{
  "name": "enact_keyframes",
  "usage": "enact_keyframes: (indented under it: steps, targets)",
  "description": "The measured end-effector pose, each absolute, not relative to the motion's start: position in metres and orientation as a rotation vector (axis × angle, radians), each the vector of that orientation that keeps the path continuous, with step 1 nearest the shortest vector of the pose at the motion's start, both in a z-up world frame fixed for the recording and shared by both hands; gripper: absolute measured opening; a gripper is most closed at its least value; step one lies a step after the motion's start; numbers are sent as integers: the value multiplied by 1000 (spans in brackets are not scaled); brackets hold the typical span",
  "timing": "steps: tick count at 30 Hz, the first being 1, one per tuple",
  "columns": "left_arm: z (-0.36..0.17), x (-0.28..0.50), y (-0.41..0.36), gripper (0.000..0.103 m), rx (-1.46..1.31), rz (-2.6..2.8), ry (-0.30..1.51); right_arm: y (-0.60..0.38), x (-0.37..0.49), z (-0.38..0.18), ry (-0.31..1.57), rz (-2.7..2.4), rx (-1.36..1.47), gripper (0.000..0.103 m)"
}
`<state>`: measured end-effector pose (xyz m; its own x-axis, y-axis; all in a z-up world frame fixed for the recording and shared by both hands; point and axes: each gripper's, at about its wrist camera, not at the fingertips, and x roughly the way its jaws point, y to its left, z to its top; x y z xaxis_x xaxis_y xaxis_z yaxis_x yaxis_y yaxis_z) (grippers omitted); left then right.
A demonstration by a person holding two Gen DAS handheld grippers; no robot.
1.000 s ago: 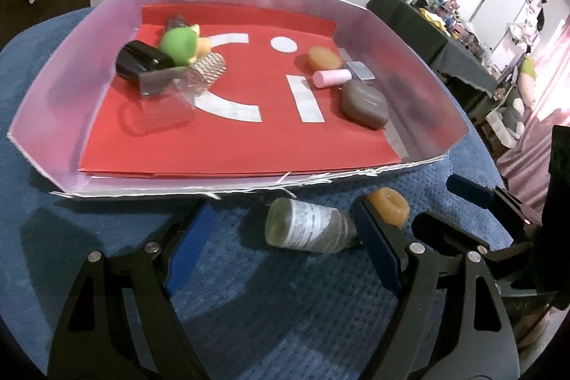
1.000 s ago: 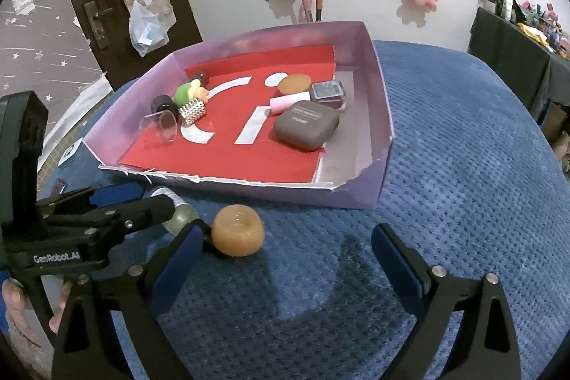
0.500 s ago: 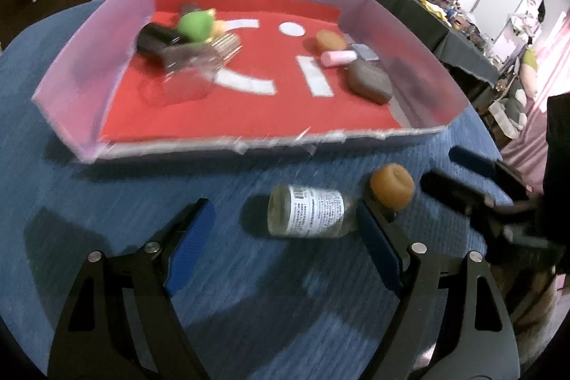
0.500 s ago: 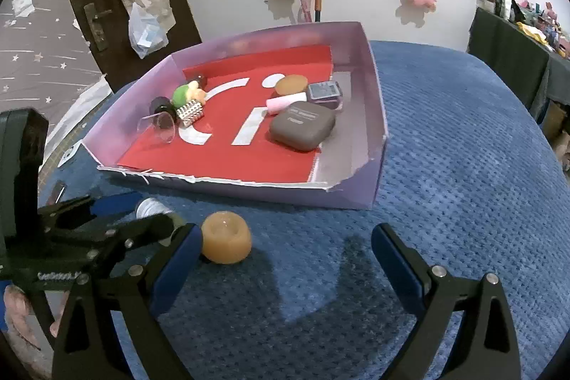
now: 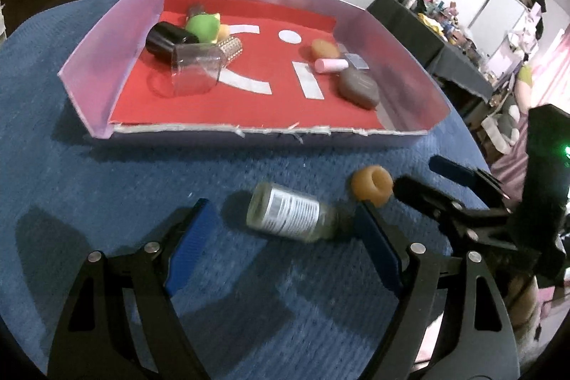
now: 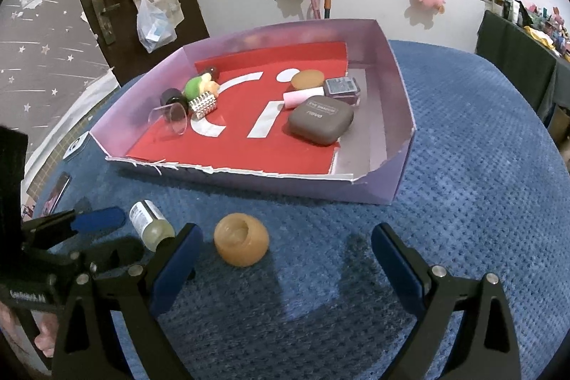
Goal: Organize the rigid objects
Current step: 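Move the right tool to the tan donut sponge while the left tool approaches the glass dropper bottle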
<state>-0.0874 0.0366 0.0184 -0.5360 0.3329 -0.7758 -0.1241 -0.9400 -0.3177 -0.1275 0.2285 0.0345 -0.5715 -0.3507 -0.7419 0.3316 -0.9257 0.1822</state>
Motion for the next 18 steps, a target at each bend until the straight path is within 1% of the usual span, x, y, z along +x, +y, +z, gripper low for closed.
enact_keyframes:
  steps: [3, 7, 13, 15, 16, 18]
  targets:
    - [12, -92, 44, 81, -1368, 2512, -317, 233, -127, 35, -35, -2498, 1186, 98]
    - [10, -87, 46, 81, -1354, 2547, -234, 236, -127, 34, -35, -2500, 1190, 98]
    - [10, -70, 17, 82, -1382, 2566, -238, 226, -126, 32, -7, -2477, 1177, 98]
    - [11, -62, 5, 79, -1408, 2603, -231, 223, -125, 33, 0, -2473, 1166, 98]
    - [11, -60, 3, 79, -1414, 2605, -240, 221, -125, 34, 0, -2468, 1161, 98]
    - [12, -58, -1, 79, -1407, 2568, -313, 219, -124, 35, 4, -2463, 1153, 98]
